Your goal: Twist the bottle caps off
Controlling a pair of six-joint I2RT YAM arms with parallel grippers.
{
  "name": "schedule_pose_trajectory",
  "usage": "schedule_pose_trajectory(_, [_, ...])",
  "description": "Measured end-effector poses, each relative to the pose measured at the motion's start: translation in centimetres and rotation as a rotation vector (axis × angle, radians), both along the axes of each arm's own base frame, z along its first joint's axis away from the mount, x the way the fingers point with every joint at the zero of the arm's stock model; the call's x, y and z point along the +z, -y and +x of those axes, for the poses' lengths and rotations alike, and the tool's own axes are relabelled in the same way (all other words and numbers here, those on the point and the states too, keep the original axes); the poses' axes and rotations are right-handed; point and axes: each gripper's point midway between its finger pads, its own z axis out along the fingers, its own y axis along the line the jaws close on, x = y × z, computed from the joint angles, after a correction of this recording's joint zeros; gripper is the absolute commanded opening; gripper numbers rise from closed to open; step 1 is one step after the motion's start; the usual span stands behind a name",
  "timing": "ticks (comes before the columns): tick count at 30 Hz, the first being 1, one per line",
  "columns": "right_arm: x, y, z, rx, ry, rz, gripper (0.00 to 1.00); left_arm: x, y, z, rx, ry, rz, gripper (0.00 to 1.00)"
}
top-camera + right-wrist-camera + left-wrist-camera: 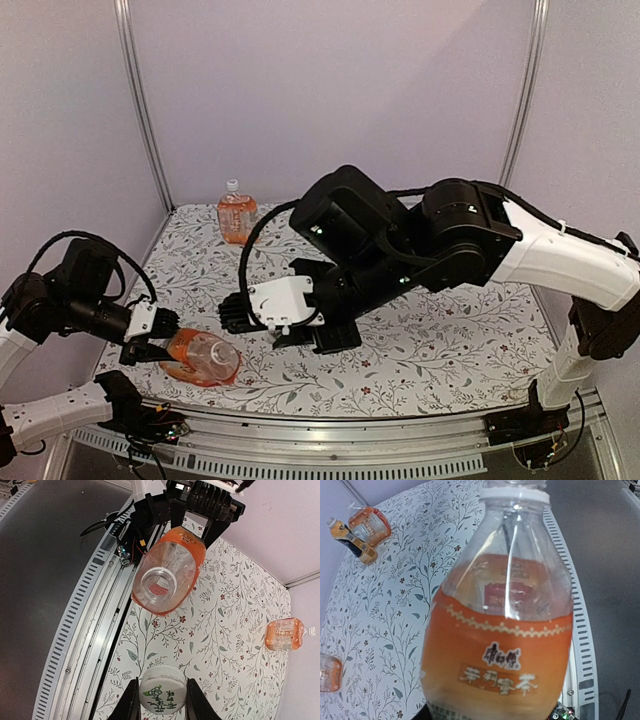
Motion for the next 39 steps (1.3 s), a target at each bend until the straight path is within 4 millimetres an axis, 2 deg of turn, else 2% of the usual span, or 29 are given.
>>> schedule_pose_trajectory(5, [1.4,1.1,0.4,0.005,0.054,0.013,0.0,-0.3,-0.2,-0.3,-0.002,-0.013,0.011,0.15])
schedule_pose_trajectory(11, [1.0,0.9,1.2,-0.049,0.058,0.007,0.0,0.3,-0.2,0.2,0.043,-0.002,-0.015,0.14])
schedule_pose_trajectory(15, [0.0,0.7,3.2,-0.195,0.047,-0.005,0.0,1.0,0.0,2.0,0.153,0.011,-0.058,0.14])
schedule_pose_trajectory(17, [-1.5,1.3,5.9,-0.34,0.005,-0.016,0.0,1.6,0.0,3.7,0.253,0.024,-0.106,0.14])
schedule_pose_trajectory(19, [-3.8,2.5,9.2,-0.512,-0.057,-0.04,0.0,2.3,-0.2,5.3,0.356,0.035,-0.159,0.15])
schedule_pose_trajectory(22, [-8.7,6.1,15.0,-0.827,-0.152,-0.093,0.0,3.3,-1.1,7.8,0.526,0.042,-0.255,0.15])
schedule_pose_trajectory(25, [-13.0,9.5,18.4,-1.077,-0.209,-0.142,0.0,3.8,-2.3,9.4,0.673,0.03,-0.354,0.16])
schedule_pose_trajectory(28, [-16.2,10.4,19.4,-1.215,-0.252,-0.178,0.0,3.7,-3.2,10.4,0.778,-0.004,-0.444,0.16])
schedule_pose_trajectory(35, [-23.1,8.8,18.8,-1.306,-0.351,-0.261,0.0,2.2,-4.5,11.6,0.914,-0.119,-0.592,0.16])
schedule_pose_trajectory(39, [-25.9,8.3,18.5,-1.33,-0.391,-0.298,0.1,1.9,-4.3,11.1,0.889,-0.149,-0.638,0.16])
